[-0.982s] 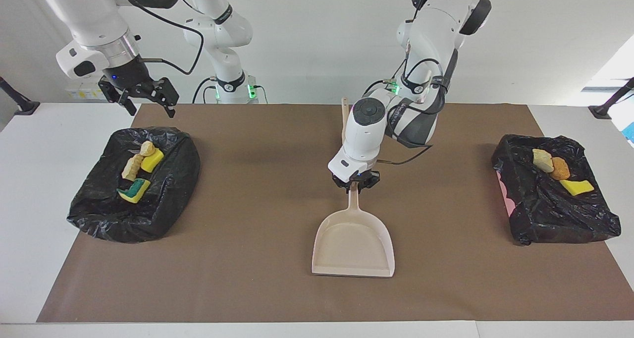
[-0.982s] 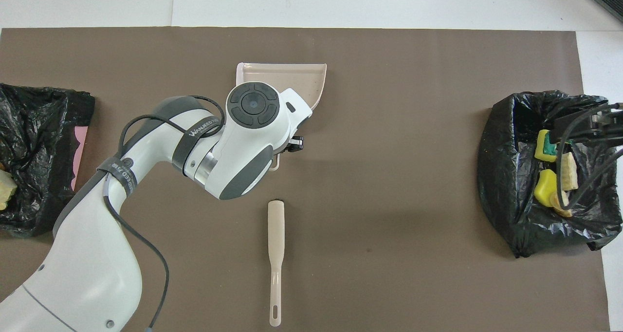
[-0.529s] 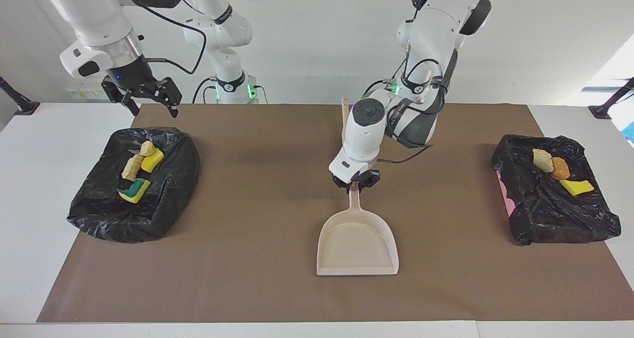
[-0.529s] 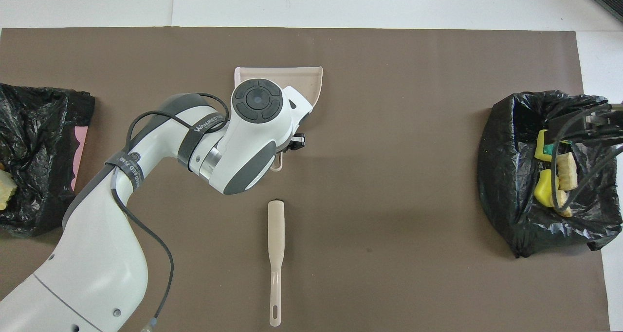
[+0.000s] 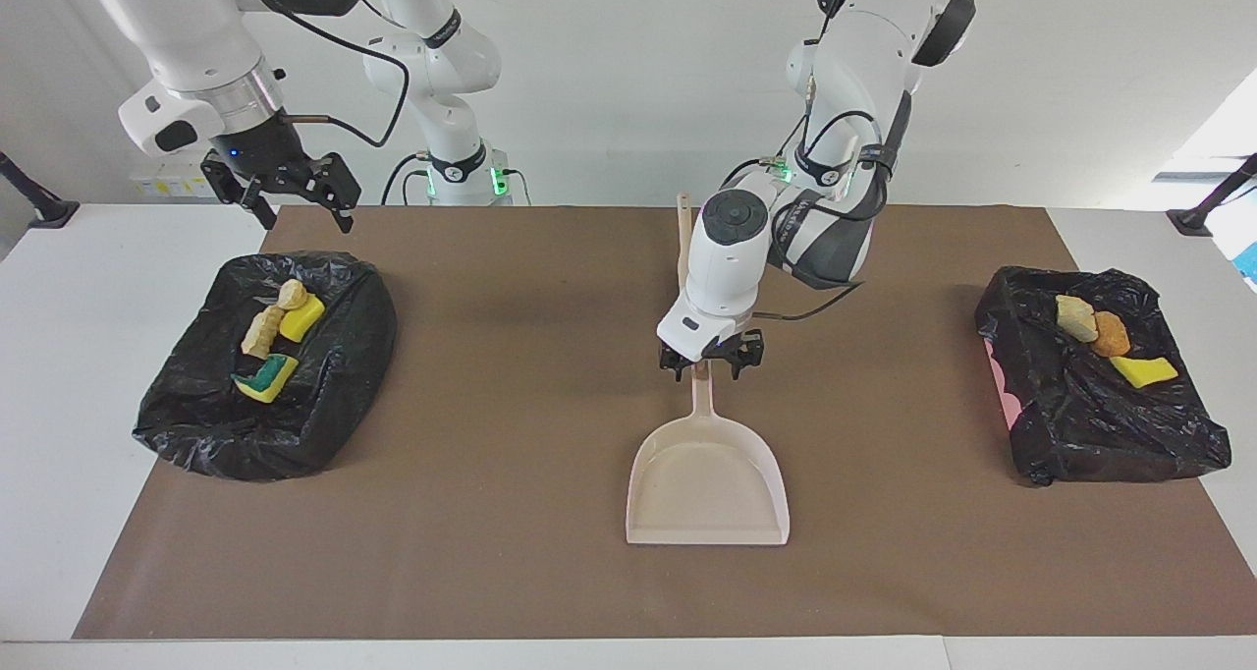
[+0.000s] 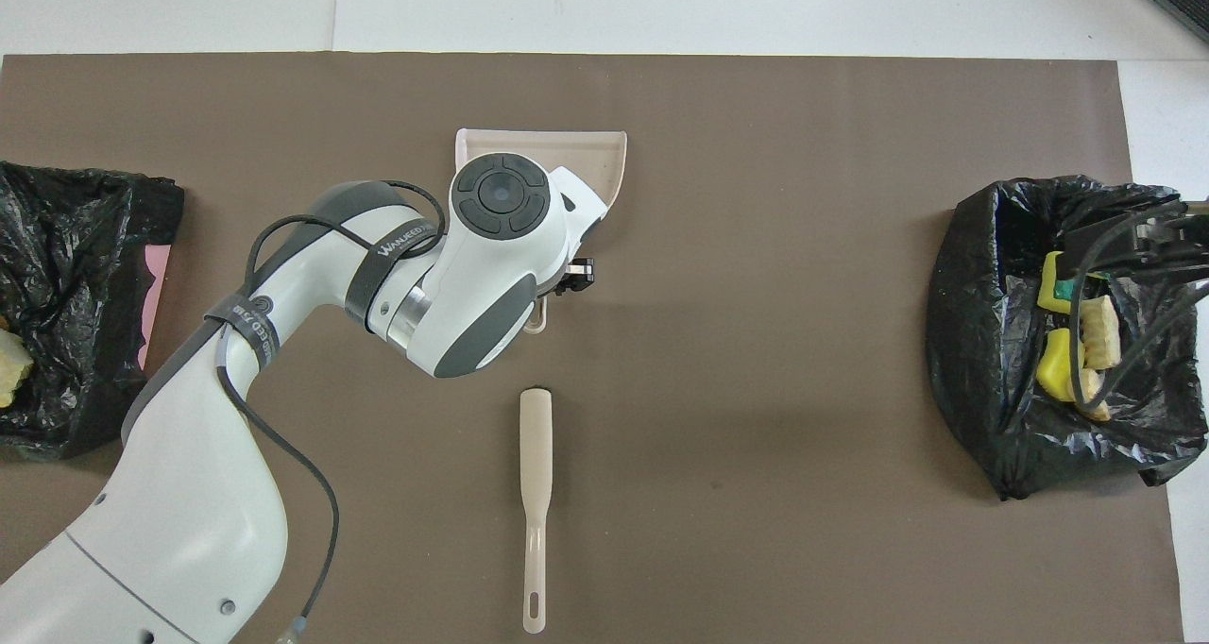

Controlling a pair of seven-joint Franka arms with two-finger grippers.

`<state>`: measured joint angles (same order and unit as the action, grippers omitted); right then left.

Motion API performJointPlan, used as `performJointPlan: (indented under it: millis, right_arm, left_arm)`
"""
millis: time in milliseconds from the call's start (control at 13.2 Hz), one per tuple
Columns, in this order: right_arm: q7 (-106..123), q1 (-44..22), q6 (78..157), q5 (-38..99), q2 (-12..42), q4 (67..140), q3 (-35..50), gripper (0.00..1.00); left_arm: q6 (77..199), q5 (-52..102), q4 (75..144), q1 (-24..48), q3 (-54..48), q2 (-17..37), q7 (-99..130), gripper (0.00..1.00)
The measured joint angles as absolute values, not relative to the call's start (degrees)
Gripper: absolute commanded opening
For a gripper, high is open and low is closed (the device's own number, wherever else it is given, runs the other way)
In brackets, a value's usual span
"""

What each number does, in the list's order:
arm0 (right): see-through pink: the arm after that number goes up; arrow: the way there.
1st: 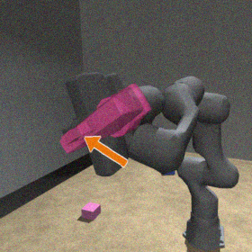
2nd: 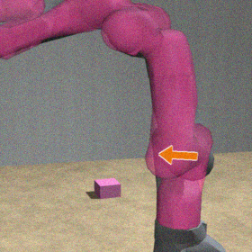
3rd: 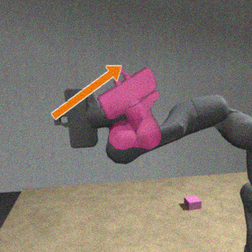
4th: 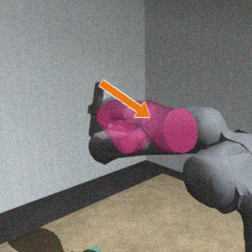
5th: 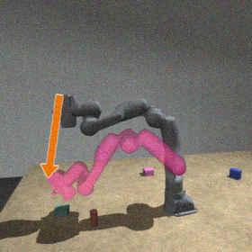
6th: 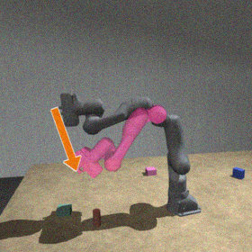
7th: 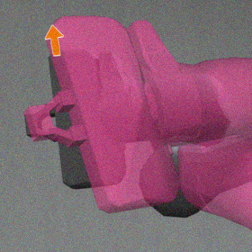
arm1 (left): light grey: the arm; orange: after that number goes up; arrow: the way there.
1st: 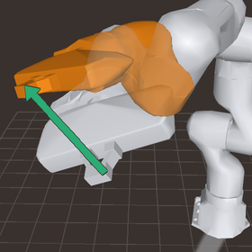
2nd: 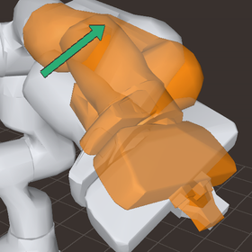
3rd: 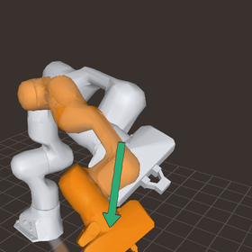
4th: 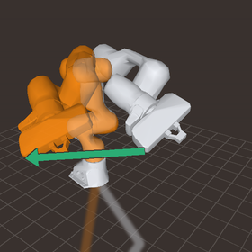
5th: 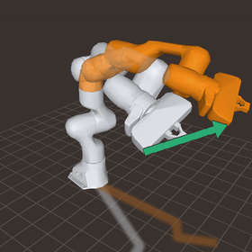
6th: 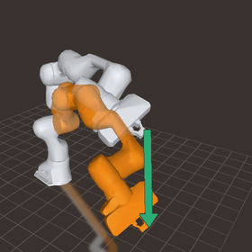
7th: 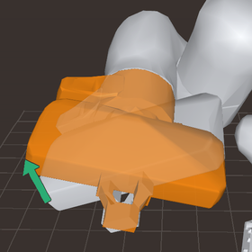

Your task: Sweep and dump trash in bin

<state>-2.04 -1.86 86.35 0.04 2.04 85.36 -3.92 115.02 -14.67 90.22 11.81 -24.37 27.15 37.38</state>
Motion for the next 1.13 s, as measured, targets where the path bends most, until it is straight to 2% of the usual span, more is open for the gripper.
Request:
performJointPlan:
  millis: [302,756,982,1134]
  right_arm:
    - [-2.0,-1.9,86.4,0.0,2.0,85.4,-3.9,1.0]
    - [-2.0,-1.9,86.4,0.0,2.0,85.4,-3.9,1.0]
    - [-2.0,-1.9,86.4,0.0,2.0,85.4,-3.9,1.0]
    - [-2.0,-1.9,86.4,0.0,2.0,85.4,-3.9,1.0]
  left_arm:
    - [110.9,-13.0,92.3,11.9,-19.5,19.4,28.9,1.0]
    - [99.7,-3.6,98.3,11.8,-4.3,0.1,5.3,1.0]
    - [96.7,-3.5,98.3,11.4,-0.3,-4.7,-0.4,1.0]
    - [93.0,-3.2,95.8,9.2,0.5,-5.9,-4.8,1.0]
